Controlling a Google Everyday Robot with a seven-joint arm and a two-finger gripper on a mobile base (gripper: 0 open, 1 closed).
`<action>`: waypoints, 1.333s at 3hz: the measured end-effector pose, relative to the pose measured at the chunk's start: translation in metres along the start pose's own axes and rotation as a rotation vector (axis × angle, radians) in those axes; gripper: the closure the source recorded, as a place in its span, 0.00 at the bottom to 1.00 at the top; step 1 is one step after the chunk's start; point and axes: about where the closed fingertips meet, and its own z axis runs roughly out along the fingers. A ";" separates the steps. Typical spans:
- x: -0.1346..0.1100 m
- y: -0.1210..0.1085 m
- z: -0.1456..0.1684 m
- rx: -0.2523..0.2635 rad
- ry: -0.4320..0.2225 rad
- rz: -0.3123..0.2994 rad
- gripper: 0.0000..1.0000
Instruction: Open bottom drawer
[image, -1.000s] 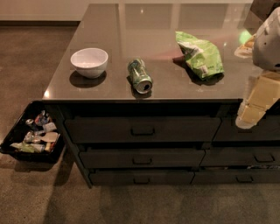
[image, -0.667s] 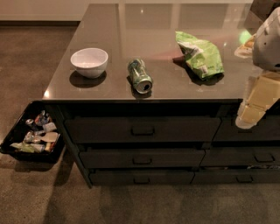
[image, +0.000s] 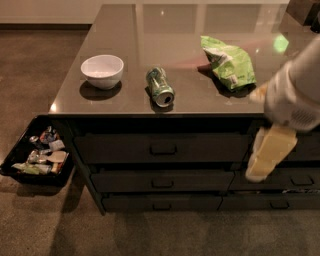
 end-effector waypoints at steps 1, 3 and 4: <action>0.013 0.045 0.104 -0.071 -0.085 0.050 0.00; 0.016 0.057 0.142 -0.099 -0.138 0.062 0.00; 0.018 0.099 0.226 -0.181 -0.229 0.077 0.00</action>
Offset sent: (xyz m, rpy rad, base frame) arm -0.0116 0.0140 -0.0642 0.0876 0.0402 0.0016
